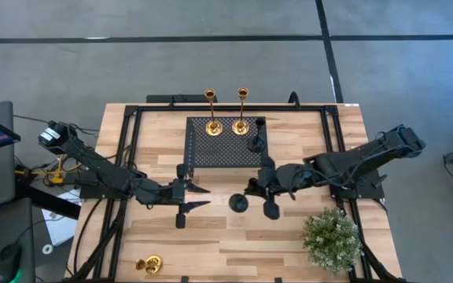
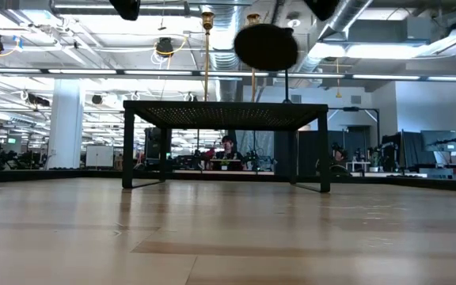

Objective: Pick & Place candle stick holders
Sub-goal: Put the black candle holder on the shelf

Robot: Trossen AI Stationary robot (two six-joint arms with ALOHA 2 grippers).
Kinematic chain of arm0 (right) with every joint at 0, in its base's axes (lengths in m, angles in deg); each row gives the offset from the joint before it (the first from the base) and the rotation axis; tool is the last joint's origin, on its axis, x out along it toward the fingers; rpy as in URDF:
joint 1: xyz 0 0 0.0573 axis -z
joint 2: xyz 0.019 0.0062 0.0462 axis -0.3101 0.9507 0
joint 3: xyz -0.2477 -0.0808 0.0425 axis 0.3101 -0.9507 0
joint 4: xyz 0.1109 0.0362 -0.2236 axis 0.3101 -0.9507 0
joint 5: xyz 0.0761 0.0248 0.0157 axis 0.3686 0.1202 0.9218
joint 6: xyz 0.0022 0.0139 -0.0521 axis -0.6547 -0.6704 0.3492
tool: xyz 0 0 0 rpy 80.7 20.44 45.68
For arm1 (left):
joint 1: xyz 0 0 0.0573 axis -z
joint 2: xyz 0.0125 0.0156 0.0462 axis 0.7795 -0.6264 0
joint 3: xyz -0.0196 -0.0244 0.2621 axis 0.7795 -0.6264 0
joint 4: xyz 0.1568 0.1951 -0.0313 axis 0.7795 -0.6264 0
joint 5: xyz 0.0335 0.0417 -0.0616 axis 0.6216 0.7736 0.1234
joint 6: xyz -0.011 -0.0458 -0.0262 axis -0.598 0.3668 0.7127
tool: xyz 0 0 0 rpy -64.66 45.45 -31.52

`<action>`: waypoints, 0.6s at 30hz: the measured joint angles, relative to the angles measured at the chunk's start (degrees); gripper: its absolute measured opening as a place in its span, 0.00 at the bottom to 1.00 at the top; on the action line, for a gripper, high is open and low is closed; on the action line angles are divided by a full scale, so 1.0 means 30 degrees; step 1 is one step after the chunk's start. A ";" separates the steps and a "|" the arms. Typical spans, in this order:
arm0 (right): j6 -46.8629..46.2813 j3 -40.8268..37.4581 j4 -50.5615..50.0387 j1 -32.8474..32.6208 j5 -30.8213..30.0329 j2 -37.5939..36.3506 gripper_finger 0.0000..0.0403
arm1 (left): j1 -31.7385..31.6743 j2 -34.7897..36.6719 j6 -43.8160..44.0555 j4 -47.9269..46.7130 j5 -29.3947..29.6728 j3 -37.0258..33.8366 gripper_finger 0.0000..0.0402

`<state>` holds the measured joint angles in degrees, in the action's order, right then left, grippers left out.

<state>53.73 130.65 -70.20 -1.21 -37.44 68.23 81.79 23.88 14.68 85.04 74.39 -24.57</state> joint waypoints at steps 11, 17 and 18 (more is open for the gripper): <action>0.1408 0.0000 0.3226 0.1099 0.1958 0.1884 0.00 | -0.1207 -0.2107 0.3883 0.1478 -0.0115 0.0007 0.38; 0.2133 0.0692 0.3260 0.1270 0.1938 0.2903 0.00 | -0.1854 -0.2741 0.4347 0.2897 -0.2083 0.0007 0.37; 0.2400 0.0969 0.3256 0.1266 0.1930 0.3137 0.00 | -0.1939 -0.2880 0.4355 0.3084 -0.2324 0.0007 0.37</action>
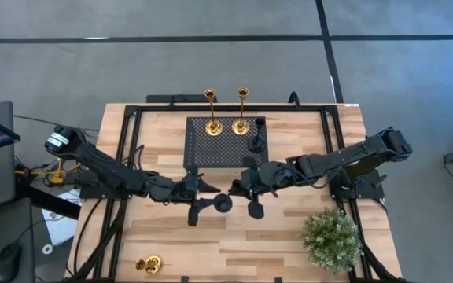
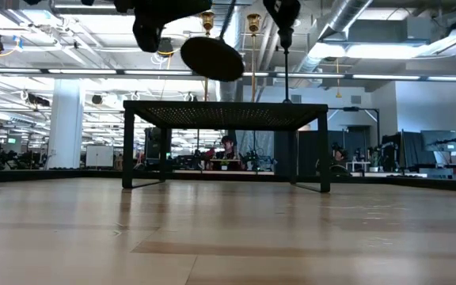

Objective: Pick & Place candle stick holders
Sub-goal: Put the black candle holder on the shelf

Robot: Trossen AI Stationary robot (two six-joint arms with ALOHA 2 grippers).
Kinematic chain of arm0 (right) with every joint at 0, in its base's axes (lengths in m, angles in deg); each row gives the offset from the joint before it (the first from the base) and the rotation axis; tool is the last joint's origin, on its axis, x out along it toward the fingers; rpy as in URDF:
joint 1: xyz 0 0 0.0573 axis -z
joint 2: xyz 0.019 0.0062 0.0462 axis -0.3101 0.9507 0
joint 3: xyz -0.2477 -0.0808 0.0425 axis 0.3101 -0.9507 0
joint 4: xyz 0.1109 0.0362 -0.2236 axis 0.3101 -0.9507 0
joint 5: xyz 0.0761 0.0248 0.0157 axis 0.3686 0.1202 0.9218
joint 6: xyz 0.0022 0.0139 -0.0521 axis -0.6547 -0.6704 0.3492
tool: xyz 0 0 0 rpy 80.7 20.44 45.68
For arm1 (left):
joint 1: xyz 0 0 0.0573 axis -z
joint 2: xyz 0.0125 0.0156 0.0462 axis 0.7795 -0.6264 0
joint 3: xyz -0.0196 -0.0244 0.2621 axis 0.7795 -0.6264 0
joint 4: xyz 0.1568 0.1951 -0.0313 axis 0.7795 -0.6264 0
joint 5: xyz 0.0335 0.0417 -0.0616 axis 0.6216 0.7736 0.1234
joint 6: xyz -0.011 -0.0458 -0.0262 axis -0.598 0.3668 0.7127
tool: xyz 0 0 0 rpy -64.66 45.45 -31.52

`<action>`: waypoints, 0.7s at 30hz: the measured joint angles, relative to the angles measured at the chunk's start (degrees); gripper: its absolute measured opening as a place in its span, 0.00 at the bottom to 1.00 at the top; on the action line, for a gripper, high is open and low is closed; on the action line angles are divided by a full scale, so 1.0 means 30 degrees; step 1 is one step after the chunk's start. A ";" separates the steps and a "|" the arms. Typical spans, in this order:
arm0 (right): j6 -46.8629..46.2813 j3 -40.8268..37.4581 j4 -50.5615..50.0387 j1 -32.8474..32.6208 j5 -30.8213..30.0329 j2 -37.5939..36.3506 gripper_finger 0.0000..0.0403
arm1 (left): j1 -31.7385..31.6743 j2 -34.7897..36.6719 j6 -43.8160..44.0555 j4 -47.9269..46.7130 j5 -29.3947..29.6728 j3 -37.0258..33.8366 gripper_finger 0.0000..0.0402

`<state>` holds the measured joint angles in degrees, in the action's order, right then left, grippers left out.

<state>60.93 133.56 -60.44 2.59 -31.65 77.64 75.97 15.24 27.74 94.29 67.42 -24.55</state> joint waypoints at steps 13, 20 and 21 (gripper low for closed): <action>0.1839 0.1946 -0.0066 0.0099 -0.0024 0.1405 0.00 | -0.0271 -0.0952 0.0096 0.0562 -0.1265 0.0000 0.37; 0.1834 0.1953 -0.0149 0.0091 -0.0009 0.1405 0.00 | -0.0286 -0.0952 -0.0080 0.0666 -0.1236 0.0000 0.26; 0.1834 0.1953 -0.0146 0.0091 0.0022 0.1405 0.00 | -0.0286 -0.0952 -0.0080 0.0666 -0.1229 0.0000 0.24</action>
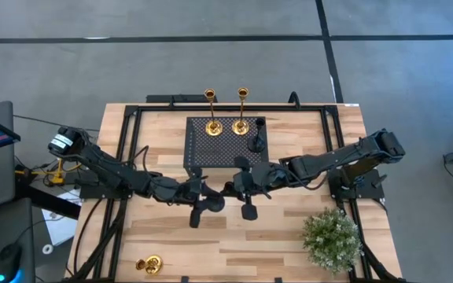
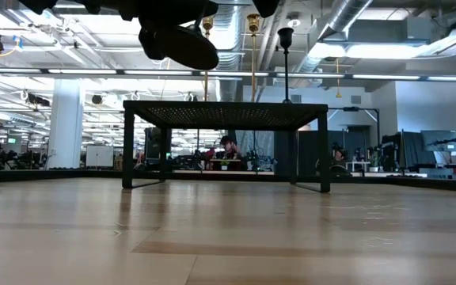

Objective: Pick & Place candle stick holders
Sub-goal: Put the black candle holder on the shelf

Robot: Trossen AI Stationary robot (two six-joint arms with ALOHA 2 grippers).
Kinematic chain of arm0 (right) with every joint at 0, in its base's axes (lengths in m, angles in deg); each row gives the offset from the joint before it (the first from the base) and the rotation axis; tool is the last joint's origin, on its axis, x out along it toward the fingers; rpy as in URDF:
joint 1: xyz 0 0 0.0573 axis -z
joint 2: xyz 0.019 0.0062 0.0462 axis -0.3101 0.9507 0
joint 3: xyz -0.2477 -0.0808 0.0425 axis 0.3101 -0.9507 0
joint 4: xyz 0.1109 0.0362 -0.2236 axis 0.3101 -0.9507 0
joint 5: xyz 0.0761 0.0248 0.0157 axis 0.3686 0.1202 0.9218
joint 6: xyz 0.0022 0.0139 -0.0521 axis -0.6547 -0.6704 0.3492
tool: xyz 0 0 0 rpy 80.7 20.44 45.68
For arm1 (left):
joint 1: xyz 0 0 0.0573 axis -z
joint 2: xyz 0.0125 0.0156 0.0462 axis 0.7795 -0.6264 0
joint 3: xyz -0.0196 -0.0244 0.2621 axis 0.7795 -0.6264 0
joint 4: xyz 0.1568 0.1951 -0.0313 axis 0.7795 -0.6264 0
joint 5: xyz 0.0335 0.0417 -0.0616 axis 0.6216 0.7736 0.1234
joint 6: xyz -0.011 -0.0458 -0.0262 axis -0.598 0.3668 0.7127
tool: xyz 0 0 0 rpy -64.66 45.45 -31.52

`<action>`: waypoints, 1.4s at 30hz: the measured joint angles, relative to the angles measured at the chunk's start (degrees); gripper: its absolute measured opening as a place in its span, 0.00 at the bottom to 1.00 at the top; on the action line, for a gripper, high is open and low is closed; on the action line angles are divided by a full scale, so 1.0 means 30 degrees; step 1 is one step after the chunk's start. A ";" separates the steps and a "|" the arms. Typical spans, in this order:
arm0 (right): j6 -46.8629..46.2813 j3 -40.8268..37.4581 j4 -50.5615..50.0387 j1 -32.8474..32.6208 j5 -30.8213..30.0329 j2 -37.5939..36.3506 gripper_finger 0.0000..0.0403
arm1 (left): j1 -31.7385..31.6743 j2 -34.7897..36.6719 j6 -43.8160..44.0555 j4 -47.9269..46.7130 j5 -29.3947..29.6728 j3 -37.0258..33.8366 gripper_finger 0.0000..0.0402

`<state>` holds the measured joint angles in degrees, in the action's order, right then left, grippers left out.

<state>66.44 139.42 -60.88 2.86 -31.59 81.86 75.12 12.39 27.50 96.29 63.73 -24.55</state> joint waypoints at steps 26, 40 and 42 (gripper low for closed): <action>-0.1345 0.0029 -0.5076 -0.0448 -0.0084 -0.4657 0.16 | 0.0051 0.1926 -0.6836 0.0181 0.3064 -0.0007 0.03; -0.1092 -0.1712 -0.5751 -0.4613 -0.6285 -0.6857 0.00 | -0.0420 0.5203 -0.8895 0.0872 0.7052 -0.2713 0.03; -0.1308 -0.2574 -0.4654 -0.4840 -0.6637 -0.7080 0.01 | -0.0757 0.6048 -0.8907 0.2174 0.6822 -0.3726 0.03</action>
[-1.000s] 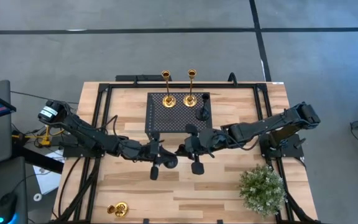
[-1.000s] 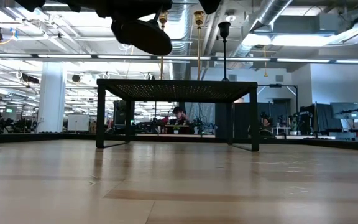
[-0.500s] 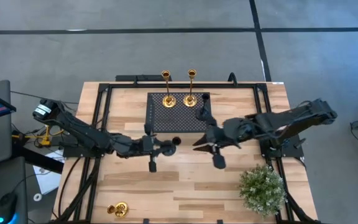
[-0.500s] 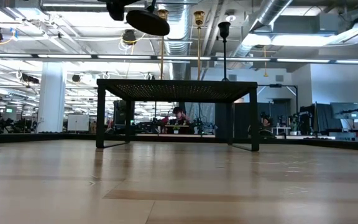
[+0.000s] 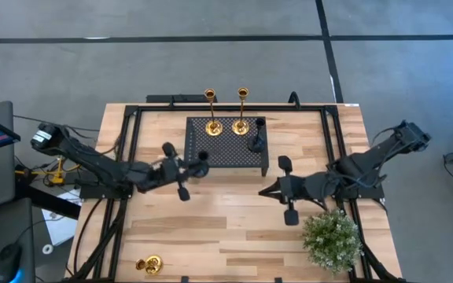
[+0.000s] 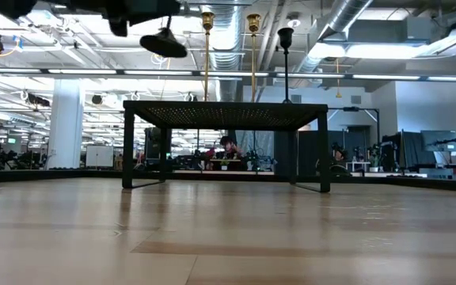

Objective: Pick & Place candle stick holders
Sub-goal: Put the black candle holder on the shelf

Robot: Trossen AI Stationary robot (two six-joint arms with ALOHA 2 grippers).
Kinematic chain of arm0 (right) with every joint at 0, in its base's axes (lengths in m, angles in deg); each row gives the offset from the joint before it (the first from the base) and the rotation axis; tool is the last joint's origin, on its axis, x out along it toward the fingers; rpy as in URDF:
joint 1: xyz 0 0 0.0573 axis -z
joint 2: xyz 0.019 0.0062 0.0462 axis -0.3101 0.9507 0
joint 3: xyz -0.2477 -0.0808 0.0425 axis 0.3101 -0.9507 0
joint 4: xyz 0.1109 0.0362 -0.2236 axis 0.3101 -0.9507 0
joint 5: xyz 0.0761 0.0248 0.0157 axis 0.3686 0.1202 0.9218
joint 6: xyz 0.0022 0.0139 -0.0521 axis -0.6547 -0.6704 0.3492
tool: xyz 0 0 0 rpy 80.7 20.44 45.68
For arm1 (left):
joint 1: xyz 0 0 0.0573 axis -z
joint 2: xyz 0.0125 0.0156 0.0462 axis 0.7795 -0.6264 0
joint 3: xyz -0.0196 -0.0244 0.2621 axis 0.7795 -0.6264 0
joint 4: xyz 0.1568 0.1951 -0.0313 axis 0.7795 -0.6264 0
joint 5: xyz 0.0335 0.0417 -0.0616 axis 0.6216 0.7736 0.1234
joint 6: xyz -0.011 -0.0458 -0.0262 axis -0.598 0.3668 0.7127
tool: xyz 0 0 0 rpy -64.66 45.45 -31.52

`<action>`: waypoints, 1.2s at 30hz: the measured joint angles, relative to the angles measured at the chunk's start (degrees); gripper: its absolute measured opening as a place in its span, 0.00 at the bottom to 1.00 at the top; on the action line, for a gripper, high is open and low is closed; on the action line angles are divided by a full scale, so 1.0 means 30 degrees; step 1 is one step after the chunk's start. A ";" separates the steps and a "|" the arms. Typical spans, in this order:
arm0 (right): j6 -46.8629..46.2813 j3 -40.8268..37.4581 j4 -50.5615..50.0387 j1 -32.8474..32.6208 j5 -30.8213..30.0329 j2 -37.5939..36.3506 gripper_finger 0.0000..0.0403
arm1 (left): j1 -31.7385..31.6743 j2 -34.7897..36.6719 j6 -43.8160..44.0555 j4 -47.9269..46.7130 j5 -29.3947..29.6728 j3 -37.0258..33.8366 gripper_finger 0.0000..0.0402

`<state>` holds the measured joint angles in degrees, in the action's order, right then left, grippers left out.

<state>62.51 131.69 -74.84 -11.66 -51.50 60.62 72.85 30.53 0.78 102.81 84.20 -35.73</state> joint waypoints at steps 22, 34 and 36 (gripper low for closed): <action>-0.0643 -0.8286 0.8505 0.0017 -0.0491 -0.3069 0.00 | -0.7149 -0.0406 0.3261 0.6037 -0.6171 -0.4375 0.03; -0.0908 -0.9935 1.0242 0.0039 -0.0461 -0.3455 0.00 | -0.8995 -0.2611 0.3967 0.8107 -0.7293 -0.4361 0.03; -0.0821 -0.9935 1.0427 0.0039 -0.0454 -0.3455 0.00 | -0.9166 -0.2853 0.3974 0.8229 -0.7248 -0.4361 0.03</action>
<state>60.05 101.89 -43.56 -11.54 -52.86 50.25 45.35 21.97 12.70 127.50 62.46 -48.81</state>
